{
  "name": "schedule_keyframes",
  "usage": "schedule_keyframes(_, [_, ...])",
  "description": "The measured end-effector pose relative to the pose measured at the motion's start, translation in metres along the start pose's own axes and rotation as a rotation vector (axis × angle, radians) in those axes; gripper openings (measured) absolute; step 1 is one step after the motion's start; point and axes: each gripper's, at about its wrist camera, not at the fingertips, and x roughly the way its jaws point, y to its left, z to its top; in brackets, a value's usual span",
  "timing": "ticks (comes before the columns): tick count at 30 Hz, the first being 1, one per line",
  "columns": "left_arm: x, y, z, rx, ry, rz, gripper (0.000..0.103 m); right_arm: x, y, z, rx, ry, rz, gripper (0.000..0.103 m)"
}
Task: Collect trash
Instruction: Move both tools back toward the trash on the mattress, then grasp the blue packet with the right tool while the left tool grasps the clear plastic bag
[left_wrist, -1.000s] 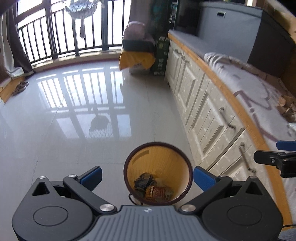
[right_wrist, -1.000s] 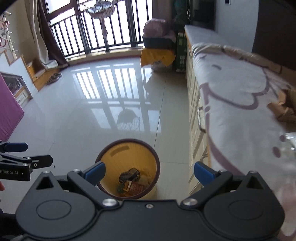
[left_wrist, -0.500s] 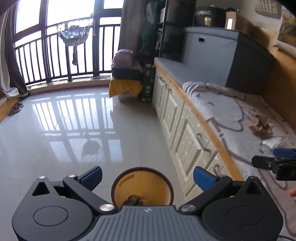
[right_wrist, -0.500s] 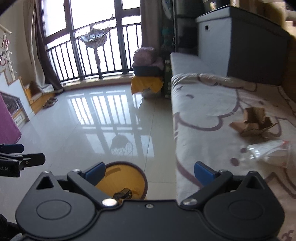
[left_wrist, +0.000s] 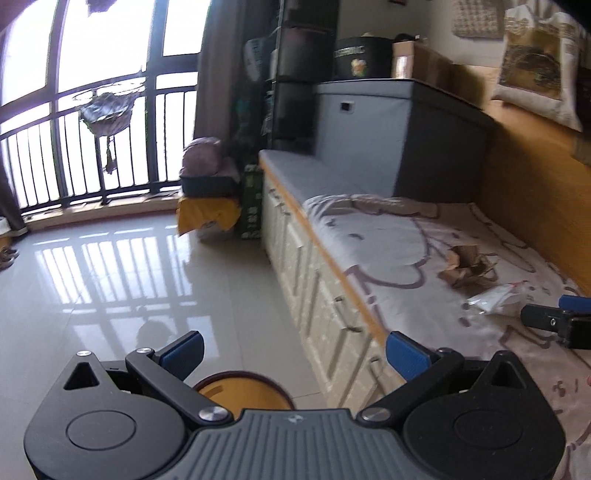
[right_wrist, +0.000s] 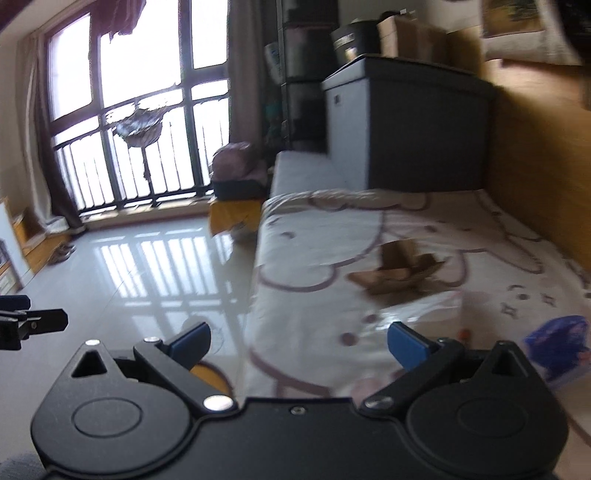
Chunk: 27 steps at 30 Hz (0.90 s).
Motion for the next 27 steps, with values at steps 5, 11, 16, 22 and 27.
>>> schedule_keyframes(5, [0.008,-0.032,0.004,0.045,-0.03,-0.068,0.103,-0.015,-0.039,-0.008,0.043,-0.031,-0.072,0.103])
schedule_keyframes(11, [0.021,-0.08,0.009,0.109,-0.073,-0.169,0.103,-0.029,-0.085,-0.021,0.084,-0.061,-0.18,0.103])
schedule_keyframes(16, [0.036,-0.121,0.012,0.16,-0.102,-0.263,0.103,-0.039,-0.121,-0.032,0.116,-0.073,-0.267,0.103])
schedule_keyframes(22, [0.06,-0.163,0.009,0.206,-0.108,-0.377,0.103,-0.043,-0.16,-0.049,0.185,-0.092,-0.34,0.103])
schedule_keyframes(27, [0.08,-0.193,0.003,0.28,-0.114,-0.455,0.103,-0.036,-0.182,-0.066,0.264,-0.105,-0.385,0.103])
